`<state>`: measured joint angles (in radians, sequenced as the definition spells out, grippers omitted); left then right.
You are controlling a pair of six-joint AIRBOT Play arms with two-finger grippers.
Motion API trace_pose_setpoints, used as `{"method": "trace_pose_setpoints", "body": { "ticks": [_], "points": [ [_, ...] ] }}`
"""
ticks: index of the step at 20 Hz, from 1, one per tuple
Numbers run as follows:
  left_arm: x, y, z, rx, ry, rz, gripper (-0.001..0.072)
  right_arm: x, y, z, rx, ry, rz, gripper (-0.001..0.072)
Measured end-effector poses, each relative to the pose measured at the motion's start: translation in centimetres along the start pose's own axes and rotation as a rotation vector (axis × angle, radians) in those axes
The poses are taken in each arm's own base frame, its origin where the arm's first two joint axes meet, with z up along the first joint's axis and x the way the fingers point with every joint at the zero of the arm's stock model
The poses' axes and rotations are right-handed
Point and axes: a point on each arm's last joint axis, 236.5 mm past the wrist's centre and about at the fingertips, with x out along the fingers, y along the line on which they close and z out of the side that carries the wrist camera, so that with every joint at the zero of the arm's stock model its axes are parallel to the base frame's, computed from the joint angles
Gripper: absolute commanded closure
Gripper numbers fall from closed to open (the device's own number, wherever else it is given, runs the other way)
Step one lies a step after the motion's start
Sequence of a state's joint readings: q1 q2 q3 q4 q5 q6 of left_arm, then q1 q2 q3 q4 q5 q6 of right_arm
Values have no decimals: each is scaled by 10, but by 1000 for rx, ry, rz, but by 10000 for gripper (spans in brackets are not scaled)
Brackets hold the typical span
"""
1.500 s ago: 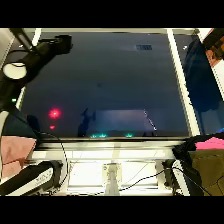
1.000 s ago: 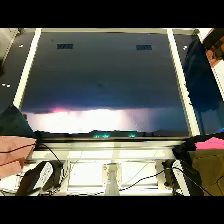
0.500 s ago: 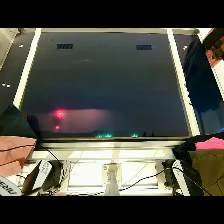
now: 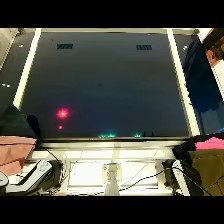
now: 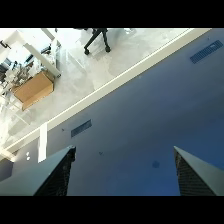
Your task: Fold the clothes and pants, and hang the long-sleeved shirts on hangers.
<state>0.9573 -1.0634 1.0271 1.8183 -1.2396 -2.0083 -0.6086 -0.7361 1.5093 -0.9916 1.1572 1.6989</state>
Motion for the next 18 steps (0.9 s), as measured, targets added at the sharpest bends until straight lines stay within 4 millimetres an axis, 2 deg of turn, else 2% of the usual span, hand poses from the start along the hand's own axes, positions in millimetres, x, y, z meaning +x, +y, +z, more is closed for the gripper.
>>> {"method": "trace_pose_setpoints", "body": {
  "ticks": [5, 9, 10, 11, 12, 15, 18],
  "points": [
    [15, -11, 4, -69, 8, -22, -12, 0, 0, 0, 0, -1, 0, 20],
    [26, -5, -13, -68, 74, 21, 11, 0, 0, 0, 0, -2, 0, 20],
    [28, -1, -17, -61, 86, 39, 236, 0, 0, 1, 0, -2, 0, 20],
    [30, 3, -20, -53, 96, 58, 523, 0, 0, 1, 0, -2, 0, 20],
    [30, 7, -22, -43, 103, 74, 680, 0, 0, 1, 0, -2, 0, 21],
    [21, 13, -21, -9, 79, 77, 687, 0, 0, 1, 0, -2, 0, 21],
    [-6, 21, -11, -1, -14, 64, 687, 0, 0, 1, 0, -2, 0, 20]
  ]
}}
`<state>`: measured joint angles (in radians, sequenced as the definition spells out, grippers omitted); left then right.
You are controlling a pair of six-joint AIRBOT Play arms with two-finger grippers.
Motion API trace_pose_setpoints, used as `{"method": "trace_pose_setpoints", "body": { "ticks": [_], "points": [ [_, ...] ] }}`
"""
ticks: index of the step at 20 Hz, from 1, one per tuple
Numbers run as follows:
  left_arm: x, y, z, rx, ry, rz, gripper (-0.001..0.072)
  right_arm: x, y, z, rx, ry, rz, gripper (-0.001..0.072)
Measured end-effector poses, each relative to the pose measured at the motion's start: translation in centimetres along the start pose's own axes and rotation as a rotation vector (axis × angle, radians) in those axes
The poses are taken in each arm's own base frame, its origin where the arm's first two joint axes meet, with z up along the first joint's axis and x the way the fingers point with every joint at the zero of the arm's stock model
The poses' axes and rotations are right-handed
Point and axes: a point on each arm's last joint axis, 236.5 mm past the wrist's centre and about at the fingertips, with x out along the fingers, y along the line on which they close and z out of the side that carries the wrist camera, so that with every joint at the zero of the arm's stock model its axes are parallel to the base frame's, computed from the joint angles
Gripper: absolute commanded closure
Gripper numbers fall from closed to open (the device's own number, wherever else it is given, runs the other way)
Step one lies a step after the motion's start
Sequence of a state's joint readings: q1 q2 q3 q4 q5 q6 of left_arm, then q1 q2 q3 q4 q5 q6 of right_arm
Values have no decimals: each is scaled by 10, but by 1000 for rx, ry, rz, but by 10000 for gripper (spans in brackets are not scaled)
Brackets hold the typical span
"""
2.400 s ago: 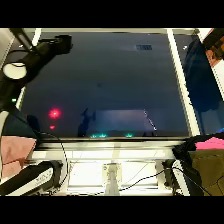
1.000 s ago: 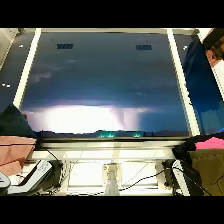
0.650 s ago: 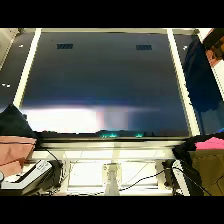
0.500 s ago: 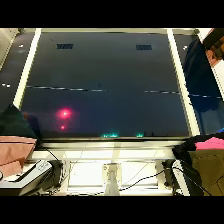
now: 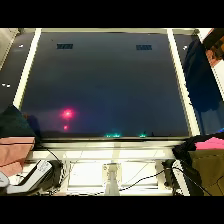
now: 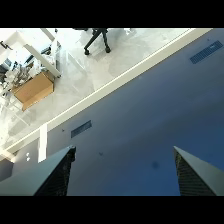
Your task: Fold the clothes and pants, and hang the long-sleeved shirts on hangers.
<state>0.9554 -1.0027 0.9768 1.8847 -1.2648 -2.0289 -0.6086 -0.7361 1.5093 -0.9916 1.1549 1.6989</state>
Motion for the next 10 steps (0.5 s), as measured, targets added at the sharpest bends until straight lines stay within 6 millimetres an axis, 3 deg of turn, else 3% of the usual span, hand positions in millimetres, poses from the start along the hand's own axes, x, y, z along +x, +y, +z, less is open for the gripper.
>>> {"method": "trace_pose_setpoints", "body": {
  "ticks": [2, 4, 7, 10],
  "points": [
    [-30, 0, 18, -19, -133, -62, 687, 0, 0, 0, 0, 0, 0, 21],
    [-71, -15, 39, -58, -302, -199, 687, 0, 0, 0, 0, 0, 0, 20],
    [-171, -53, 74, -104, -645, -513, 688, 0, 0, 0, 0, 0, 0, 20],
    [-274, -87, 76, -89, -907, -813, 688, 0, 1, -1, -2, 2, 2, 20]
  ]
}}
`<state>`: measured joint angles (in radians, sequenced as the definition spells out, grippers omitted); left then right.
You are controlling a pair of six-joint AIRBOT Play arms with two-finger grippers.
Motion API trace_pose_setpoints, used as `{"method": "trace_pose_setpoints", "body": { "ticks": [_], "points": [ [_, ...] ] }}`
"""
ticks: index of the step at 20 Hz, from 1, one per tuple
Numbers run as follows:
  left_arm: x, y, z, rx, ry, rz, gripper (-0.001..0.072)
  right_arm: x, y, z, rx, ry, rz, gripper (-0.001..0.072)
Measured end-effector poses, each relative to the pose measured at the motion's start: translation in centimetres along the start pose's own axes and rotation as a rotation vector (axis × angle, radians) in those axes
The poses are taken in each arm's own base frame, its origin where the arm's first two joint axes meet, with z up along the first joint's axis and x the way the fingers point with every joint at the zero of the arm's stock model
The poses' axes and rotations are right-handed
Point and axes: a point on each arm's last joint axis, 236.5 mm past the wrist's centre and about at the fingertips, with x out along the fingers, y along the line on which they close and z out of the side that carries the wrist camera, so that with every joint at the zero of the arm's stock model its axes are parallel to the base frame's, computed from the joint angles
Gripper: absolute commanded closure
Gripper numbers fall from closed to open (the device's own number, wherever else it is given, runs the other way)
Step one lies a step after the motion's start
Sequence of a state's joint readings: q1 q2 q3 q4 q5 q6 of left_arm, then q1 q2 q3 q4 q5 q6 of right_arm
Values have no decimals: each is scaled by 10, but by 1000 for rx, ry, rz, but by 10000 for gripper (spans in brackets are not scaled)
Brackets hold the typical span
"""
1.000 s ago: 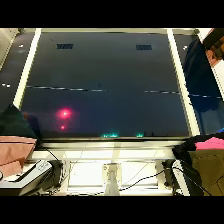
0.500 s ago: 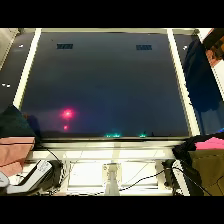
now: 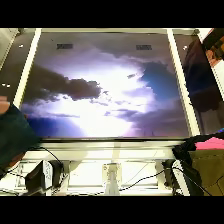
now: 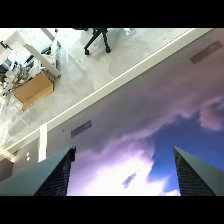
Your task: Fold the clothes and pants, and hang the long-sleeved shirts on hangers.
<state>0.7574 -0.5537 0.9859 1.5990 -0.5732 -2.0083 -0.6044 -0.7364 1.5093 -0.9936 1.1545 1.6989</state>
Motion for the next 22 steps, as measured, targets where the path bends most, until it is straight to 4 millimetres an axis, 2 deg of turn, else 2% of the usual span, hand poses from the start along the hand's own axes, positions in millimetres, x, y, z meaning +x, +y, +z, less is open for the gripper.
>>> {"method": "trace_pose_setpoints", "body": {
  "ticks": [2, 3, 5, 7, 9, 12, 14, 17, 19, 22],
  "points": [
    [-15, -56, 6, -13, -43, -186, 688, 1, 4, -2, -7, 8, 10, 20],
    [-21, -82, 2, -14, -36, -273, 688, 1, 6, -4, -10, 12, 16, 20],
    [-36, -138, -21, 7, 19, -451, 689, 2, 8, -5, -15, 18, 23, 21],
    [-56, -196, -61, 70, 113, -631, 688, 2, 10, -6, -17, 20, 27, 20],
    [-82, -245, -107, 157, 207, -788, 688, 2, 11, -7, -18, 21, 29, 20],
    [-124, -302, -193, 301, 362, -973, 688, 2, 11, -7, -20, 22, 31, 20],
    [-147, -323, -256, 395, 472, -1043, 688, 2, 11, -7, -19, 22, 30, 21],
    [-171, -334, -343, 523, 617, -1090, 688, 2, 11, -6, -19, 19, 30, 20],
    [-181, -333, -389, 594, 692, -1097, 688, 2, 12, -1, -19, -2, 34, 21],
    [-193, -325, -442, 674, 777, -1096, 688, 2, 13, 4, -17, -26, 39, 20]
  ]
}}
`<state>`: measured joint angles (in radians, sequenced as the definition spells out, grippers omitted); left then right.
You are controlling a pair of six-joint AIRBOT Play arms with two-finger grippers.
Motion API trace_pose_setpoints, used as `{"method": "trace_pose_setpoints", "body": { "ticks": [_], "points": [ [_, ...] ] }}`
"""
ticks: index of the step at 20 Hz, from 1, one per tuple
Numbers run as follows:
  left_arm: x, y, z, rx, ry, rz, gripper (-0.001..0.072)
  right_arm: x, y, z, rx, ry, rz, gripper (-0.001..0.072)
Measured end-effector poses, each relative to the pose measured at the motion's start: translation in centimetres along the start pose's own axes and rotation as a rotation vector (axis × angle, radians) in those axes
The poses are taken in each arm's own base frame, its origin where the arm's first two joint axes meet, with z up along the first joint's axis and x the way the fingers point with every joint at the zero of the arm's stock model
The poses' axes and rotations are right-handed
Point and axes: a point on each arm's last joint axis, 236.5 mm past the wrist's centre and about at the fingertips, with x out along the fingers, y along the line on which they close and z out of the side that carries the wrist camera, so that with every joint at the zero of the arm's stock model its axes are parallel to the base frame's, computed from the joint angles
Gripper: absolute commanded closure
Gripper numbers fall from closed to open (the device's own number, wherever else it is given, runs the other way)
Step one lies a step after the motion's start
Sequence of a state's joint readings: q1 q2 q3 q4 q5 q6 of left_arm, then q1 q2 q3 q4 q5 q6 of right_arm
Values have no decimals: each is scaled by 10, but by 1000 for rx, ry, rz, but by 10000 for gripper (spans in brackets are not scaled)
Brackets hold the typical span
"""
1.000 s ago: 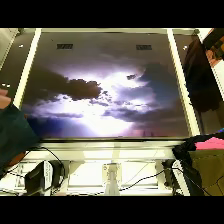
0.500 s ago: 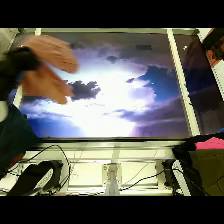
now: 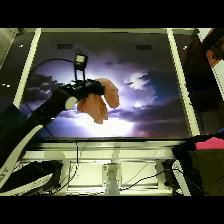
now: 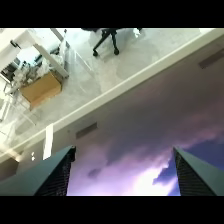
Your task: Fold the clothes and pants, and hang the long-sleeved shirts on hangers.
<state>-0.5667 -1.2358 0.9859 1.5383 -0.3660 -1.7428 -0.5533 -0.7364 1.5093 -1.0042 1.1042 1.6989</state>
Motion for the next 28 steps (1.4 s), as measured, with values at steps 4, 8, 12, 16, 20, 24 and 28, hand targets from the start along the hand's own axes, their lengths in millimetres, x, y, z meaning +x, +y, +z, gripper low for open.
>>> {"method": "trace_pose_setpoints", "body": {
  "ticks": [4, 8, 12, 16, 20, 24, 28],
  "points": [
    [27, -15, -40, 21, 105, -17, 625, 0, 1, 5, 0, -20, 3, 20],
    [35, -21, -72, 30, 208, -16, -4, 0, 1, 8, 1, -35, 6, 21],
    [20, -12, -77, 23, 262, 5, 2, 0, -1, 10, -6, -44, -5, 24],
    [-21, 6, -43, -11, 206, 31, 145, 0, -9, 7, -22, -28, -39, 463],
    [-75, 40, -5, -94, 102, 91, 145, 0, -14, -7, -59, 31, -59, 461],
    [-106, 71, -23, -197, 121, 163, 145, 5, -19, -41, -208, 184, -45, 456],
    [-108, 67, -72, -304, 236, 148, 145, 31, -23, -104, -260, 415, 32, 433]
  ]
}}
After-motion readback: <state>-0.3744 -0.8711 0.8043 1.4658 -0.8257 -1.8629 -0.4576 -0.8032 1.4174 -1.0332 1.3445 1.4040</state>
